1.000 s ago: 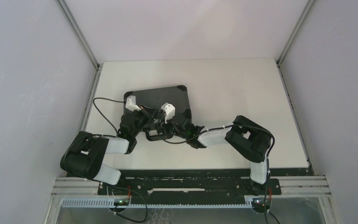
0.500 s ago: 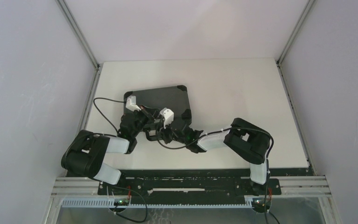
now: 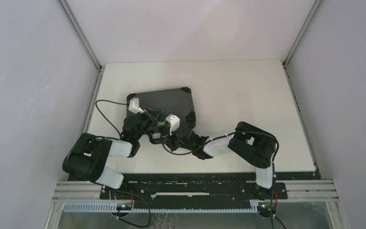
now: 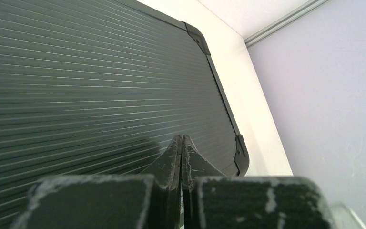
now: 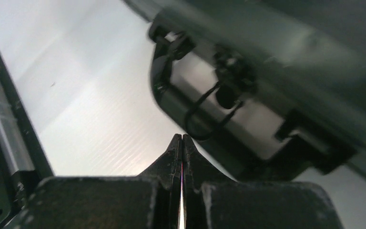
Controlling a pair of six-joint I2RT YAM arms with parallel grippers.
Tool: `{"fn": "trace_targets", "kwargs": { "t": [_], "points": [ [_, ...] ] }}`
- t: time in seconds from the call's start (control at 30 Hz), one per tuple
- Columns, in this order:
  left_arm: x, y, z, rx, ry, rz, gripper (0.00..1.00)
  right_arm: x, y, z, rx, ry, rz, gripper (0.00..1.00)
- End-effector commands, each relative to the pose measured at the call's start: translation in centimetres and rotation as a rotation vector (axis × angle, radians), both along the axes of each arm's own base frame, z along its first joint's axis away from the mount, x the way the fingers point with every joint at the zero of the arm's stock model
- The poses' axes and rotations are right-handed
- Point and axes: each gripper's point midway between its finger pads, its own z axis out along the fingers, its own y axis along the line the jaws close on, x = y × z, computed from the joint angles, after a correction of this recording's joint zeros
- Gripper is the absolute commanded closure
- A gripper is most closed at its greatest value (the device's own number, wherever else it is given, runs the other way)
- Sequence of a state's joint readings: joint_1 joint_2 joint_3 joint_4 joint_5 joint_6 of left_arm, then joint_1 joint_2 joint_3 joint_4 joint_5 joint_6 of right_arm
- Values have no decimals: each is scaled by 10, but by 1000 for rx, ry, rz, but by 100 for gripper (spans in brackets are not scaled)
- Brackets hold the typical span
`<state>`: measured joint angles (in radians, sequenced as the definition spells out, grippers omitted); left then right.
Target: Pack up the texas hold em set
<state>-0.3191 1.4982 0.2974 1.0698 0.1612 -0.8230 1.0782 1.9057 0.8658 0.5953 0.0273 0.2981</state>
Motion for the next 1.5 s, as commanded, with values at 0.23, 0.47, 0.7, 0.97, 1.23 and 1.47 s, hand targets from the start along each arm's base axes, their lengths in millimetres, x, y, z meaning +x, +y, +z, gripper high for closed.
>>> {"fn": "trace_targets", "kwargs": {
  "t": [0.23,0.47,0.7,0.97,1.23,1.47],
  "points": [
    [-44,24,-106,167,365,17,100,41,-20,28,52,-46,-85,100],
    [-44,23,-104,160,358,15,100,-4,-1,6,73,28,-20,100],
    [-46,24,-102,156,350,19,100,-2,4,-8,122,90,-31,100],
    [-47,25,-101,154,345,26,100,10,-7,-14,275,240,-223,100],
    [-48,26,-103,155,352,25,100,16,7,4,406,281,-178,100],
    [-48,25,-103,153,353,25,100,28,13,22,451,252,-151,100]
  ]
}}
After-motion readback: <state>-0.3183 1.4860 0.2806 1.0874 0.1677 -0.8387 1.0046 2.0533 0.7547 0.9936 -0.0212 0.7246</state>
